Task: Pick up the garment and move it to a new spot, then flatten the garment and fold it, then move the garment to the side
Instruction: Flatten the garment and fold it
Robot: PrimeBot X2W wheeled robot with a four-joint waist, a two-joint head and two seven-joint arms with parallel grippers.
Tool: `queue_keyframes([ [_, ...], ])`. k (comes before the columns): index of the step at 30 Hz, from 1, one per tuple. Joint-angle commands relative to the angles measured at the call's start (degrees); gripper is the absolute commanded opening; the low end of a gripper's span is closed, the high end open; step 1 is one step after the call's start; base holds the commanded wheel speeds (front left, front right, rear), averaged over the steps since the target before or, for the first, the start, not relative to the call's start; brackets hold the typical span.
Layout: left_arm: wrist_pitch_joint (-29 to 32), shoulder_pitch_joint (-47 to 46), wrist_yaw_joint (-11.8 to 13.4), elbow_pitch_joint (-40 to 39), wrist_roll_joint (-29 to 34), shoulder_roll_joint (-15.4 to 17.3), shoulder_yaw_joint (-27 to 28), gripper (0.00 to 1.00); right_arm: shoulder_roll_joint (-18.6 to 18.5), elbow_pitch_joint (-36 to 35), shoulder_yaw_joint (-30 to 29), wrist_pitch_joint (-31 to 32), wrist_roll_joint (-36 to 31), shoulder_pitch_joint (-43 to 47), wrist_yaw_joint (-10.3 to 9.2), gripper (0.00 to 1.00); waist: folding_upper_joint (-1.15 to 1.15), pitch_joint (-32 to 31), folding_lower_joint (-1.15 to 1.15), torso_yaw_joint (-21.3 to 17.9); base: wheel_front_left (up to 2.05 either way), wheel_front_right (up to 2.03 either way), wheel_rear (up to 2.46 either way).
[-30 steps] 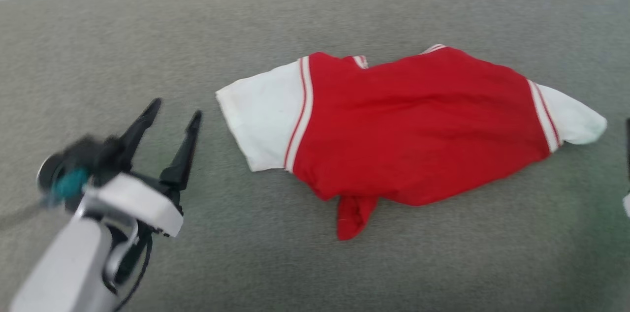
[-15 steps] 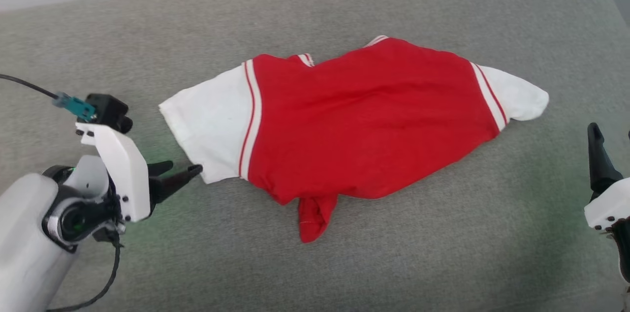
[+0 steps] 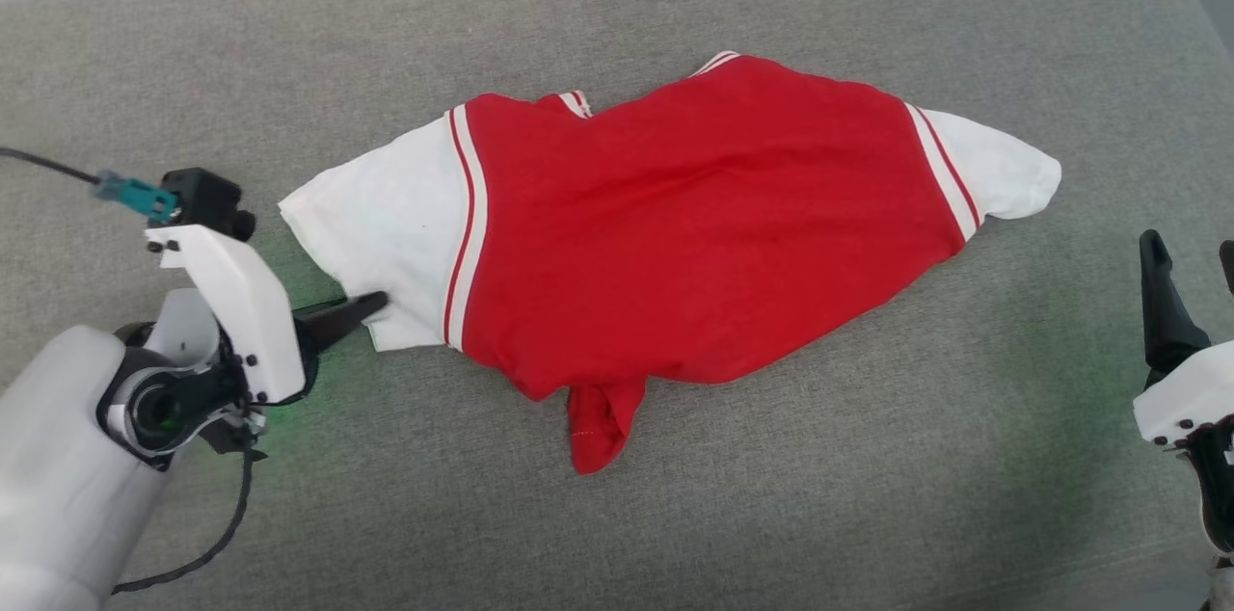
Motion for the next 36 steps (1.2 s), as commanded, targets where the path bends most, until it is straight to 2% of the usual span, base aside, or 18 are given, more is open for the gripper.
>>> queue_keyframes([
  [1,-1.06,-0.20,0.16,0.98,-0.17,0.32,-0.30,0.00,0.22,-0.46,-0.05,0.14,-0.31,-0.32,-0.02,1.00,0.00,0.12,0.00,0.28,0.00,0.00,0.00],
  [10,-6.12,-0.39,0.16,6.34,3.97,10.08,0.28,0.00,0.59,-0.60,-0.14,0.09,-0.22,0.85,-0.02,1.00,0.00,-0.07,0.00,2.31,0.00,0.00,0.00],
  [15,-7.06,-0.59,0.16,8.00,4.40,11.36,0.36,0.00,0.73,-0.59,0.37,0.37,-0.33,0.80,-0.02,1.00,0.00,-0.42,0.00,3.15,0.00,0.00,0.00],
  [20,-8.68,-0.23,0.16,8.31,5.08,9.71,-0.56,0.00,0.10,-0.88,1.05,0.58,-0.31,0.46,-0.02,1.00,0.00,-0.61,0.00,3.56,0.00,0.00,0.00],
  [21,-9.28,-0.07,0.16,8.08,5.10,9.20,-0.80,0.05,-0.06,-0.95,1.20,0.67,-0.37,0.48,-0.02,1.00,0.00,-0.68,0.00,3.66,0.00,0.00,0.00],
  [22,-10.26,0.15,0.15,7.97,5.19,9.02,-0.89,0.38,-0.26,-1.10,1.51,0.81,-0.50,0.49,-0.02,1.00,0.00,-0.71,0.00,3.72,0.00,0.00,0.00],
  [23,-11.42,0.28,0.15,7.92,5.45,9.05,-0.87,0.84,-0.48,-1.20,1.84,0.99,-0.65,0.49,-0.02,1.00,0.00,-0.76,0.00,3.77,0.00,0.00,0.00],
  [24,-12.59,0.53,0.15,7.91,5.76,8.99,-0.87,1.00,-0.71,-1.32,2.20,1.10,-0.80,0.44,-0.02,1.00,0.00,-0.84,0.00,3.81,0.00,0.00,0.00],
  [30,-24.67,4.26,0.66,7.14,9.84,8.46,-0.73,1.00,-3.10,-1.78,6.90,2.77,-1.35,-0.42,-0.02,1.00,0.00,-1.63,0.00,4.55,0.00,0.00,0.00],
  [34,-35.47,7.93,3.30,5.21,12.92,6.50,-0.05,1.00,-6.50,-2.07,10.82,4.85,-1.23,-1.65,-0.03,1.00,0.00,-2.04,0.00,6.29,0.00,0.00,0.00],
  [36,-40.78,10.17,5.52,4.34,14.07,5.13,0.36,1.00,-8.85,-2.23,12.81,6.30,-1.12,-2.55,-0.03,1.00,0.00,-2.06,0.00,7.46,0.00,0.00,0.00],
])
